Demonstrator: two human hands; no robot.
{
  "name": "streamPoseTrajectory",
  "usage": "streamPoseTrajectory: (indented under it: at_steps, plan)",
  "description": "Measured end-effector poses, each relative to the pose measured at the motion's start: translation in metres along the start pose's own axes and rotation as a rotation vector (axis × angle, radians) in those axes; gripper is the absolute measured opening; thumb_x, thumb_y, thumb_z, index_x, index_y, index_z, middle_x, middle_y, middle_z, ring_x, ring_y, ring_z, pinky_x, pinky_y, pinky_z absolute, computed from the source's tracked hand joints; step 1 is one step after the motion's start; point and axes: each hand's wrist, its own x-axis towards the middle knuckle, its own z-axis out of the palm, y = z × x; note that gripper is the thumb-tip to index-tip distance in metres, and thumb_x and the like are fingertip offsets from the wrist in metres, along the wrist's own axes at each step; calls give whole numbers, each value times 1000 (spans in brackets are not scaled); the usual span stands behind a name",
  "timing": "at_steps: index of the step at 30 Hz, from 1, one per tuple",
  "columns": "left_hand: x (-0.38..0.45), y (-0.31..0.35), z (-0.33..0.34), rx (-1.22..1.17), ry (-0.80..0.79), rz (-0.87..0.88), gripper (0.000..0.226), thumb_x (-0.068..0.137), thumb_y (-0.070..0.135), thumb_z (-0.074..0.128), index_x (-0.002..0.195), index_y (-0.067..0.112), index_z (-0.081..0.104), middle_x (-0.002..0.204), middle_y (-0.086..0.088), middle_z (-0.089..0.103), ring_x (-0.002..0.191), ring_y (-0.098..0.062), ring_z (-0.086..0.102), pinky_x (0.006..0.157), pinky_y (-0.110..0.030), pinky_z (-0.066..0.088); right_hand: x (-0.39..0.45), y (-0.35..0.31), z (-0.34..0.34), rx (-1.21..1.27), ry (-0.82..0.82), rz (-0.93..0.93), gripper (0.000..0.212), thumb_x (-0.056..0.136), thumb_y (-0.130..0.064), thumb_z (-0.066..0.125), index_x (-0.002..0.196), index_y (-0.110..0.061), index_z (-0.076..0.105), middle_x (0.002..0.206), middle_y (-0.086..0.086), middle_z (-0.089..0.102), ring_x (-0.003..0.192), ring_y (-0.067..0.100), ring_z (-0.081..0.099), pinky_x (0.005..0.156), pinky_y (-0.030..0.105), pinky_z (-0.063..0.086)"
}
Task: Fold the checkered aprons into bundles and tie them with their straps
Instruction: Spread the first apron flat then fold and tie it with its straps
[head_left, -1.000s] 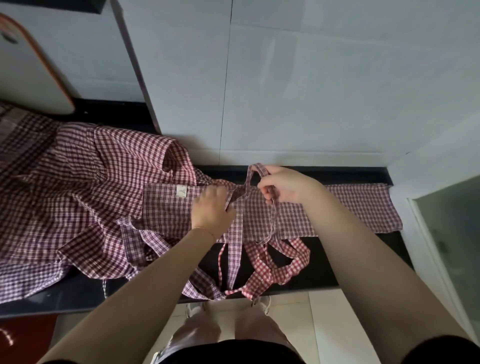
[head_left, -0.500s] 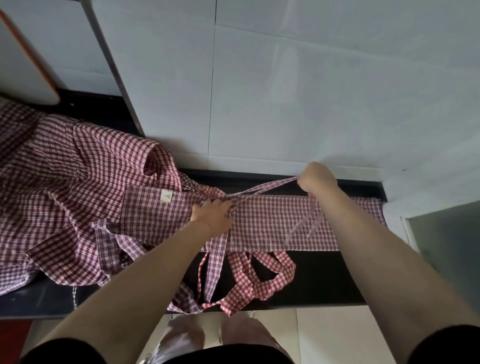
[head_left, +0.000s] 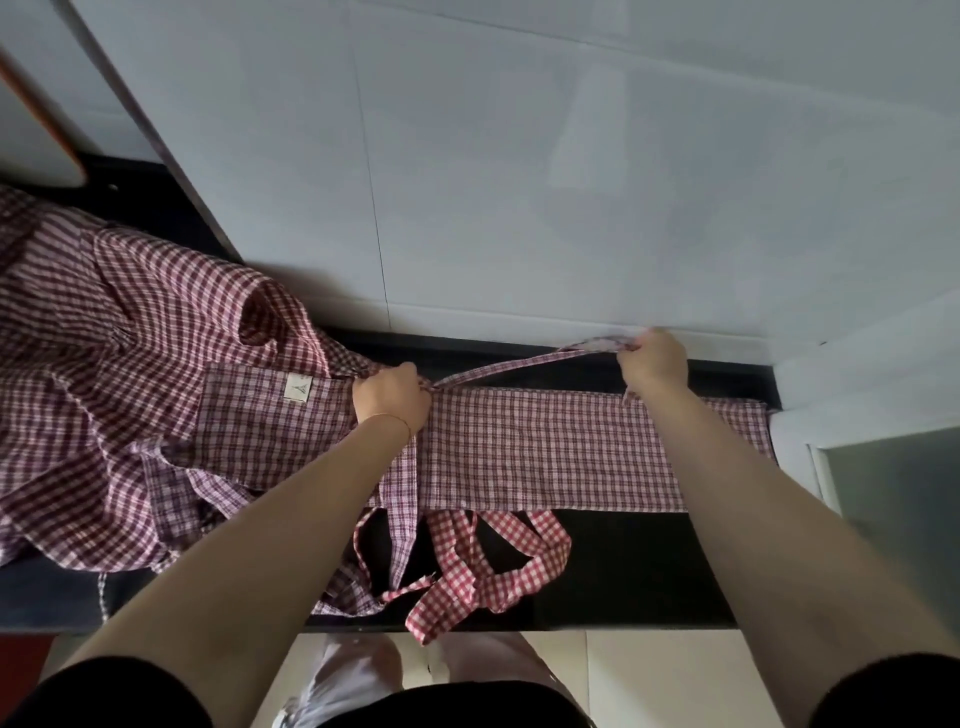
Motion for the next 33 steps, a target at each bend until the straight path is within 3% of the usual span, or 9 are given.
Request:
streamPoseTrajectory:
  at_steps: [6, 9, 11, 13, 16, 20, 24, 28, 33]
  plan:
    - [3, 2, 0, -3, 8, -57, 31, 101, 43, 49, 112, 16, 62, 99, -5, 68, 80, -21, 54, 78, -34, 45, -28, 11, 28, 246, 51, 76, 44, 97, -6, 57, 133, -7, 31, 101, 13, 58, 74, 17, 56, 57, 26, 44]
    - [4, 2, -1, -10, 10, -70, 34, 100, 47, 50, 108, 17, 63, 99, -5, 68, 80, -20, 52, 73, -32, 43, -20, 16, 33, 204, 103, 47, 30, 98, -15, 58, 121, -4, 44, 107, 14, 64, 88, 26, 64, 71, 35, 51]
    - [5, 3, -1, -1, 9, -77, 33, 100, 46, 50, 108, 17, 65, 98, -4, 67, 79, -20, 52, 70, -31, 42, -13, 23, 37, 44, -45, -46, 17, 98, -18, 56, 104, -3, 58, 100, 15, 67, 84, 27, 63, 73, 39, 53]
    - [6, 4, 1, 12, 11, -78, 32, 100, 45, 50, 107, 18, 66, 94, -3, 66, 78, -19, 52, 68, -31, 42, -9, 34, 44, -92, -204, -81, 29, 96, -20, 55, 118, -3, 62, 120, 20, 62, 107, 32, 59, 92, 45, 52]
    - [7, 2, 3, 9, 13, -61, 32, 100, 44, 49, 105, 17, 66, 98, -3, 68, 83, -21, 59, 69, -31, 45, -2, 54, 48, -205, -186, 34, 61, 94, -25, 59, 148, -6, 38, 154, 19, 31, 143, 36, 28, 113, 51, 35]
    - [6, 0, 3, -7, 25, -47, 31, 101, 43, 48, 106, 18, 66, 101, -4, 69, 93, -24, 64, 74, -33, 49, 8, 75, 31, -215, -15, 202, 69, 92, -29, 65, 145, 0, 34, 148, 24, 33, 135, 38, 35, 108, 51, 38]
    - [5, 3, 2, 18, 24, -49, 30, 101, 42, 48, 105, 18, 65, 98, -3, 68, 90, -23, 63, 73, -31, 45, 6, 71, 26, -207, 28, 164, 30, 95, -22, 60, 115, 0, 58, 120, 21, 57, 105, 35, 58, 90, 46, 52]
    - [2, 3, -1, -60, 22, -42, 22, 99, 33, 52, 105, 17, 66, 97, -3, 68, 82, -21, 58, 71, -31, 46, -12, 19, 33, -69, -225, -14, 24, 98, -13, 48, 86, -4, 66, 78, 11, 66, 71, 26, 66, 61, 34, 51]
    - [-16, -18, -13, -380, 124, 54, 13, 95, 26, 56, 100, 17, 65, 96, 0, 63, 85, -21, 58, 69, -32, 45, -73, -71, 53, 239, -848, 1, 26, 101, -22, 55, 109, 0, 66, 97, 17, 72, 82, 29, 73, 75, 35, 60]
